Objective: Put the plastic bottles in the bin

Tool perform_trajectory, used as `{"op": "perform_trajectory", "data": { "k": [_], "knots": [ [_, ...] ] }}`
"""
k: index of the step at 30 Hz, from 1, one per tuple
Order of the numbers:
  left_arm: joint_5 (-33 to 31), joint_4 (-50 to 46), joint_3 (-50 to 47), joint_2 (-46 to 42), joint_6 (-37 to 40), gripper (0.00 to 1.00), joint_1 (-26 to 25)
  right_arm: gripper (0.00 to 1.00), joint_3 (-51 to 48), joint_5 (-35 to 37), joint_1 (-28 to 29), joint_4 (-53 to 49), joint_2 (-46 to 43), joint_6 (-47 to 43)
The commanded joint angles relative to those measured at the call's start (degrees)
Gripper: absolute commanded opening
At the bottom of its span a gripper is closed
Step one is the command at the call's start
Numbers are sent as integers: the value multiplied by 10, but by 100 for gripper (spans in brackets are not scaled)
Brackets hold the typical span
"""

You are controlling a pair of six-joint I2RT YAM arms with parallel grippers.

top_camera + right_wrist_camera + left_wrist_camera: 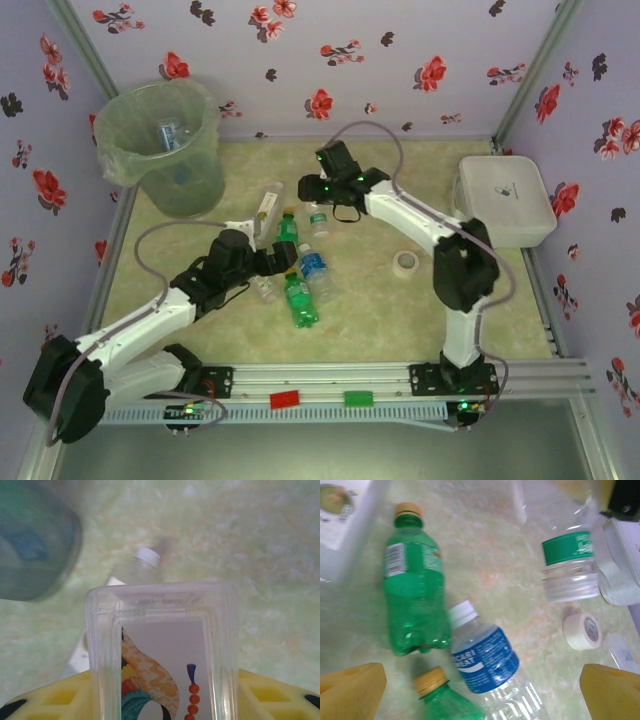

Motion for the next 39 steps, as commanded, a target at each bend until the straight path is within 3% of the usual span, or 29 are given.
{"op": "perform_trajectory", "data": {
  "k": [1,13,21,34,39],
  "knots": [
    [10,35,35,28,23,100,-27,47,-70,-19,-3,73,-55,42],
    [33,99,114,130,17,99,-101,46,-230,-5,-2,181,-204,98],
    [24,102,165,187,51,87,-102,46,-269,-25,0,221,-244,136],
    [32,112,179,202,38,31,-100,50,-292,-17,0,232,-271,145],
    [30,102,178,188,37,18,-96,76,-285,-8,0,230,-286,142]
  ]
}}
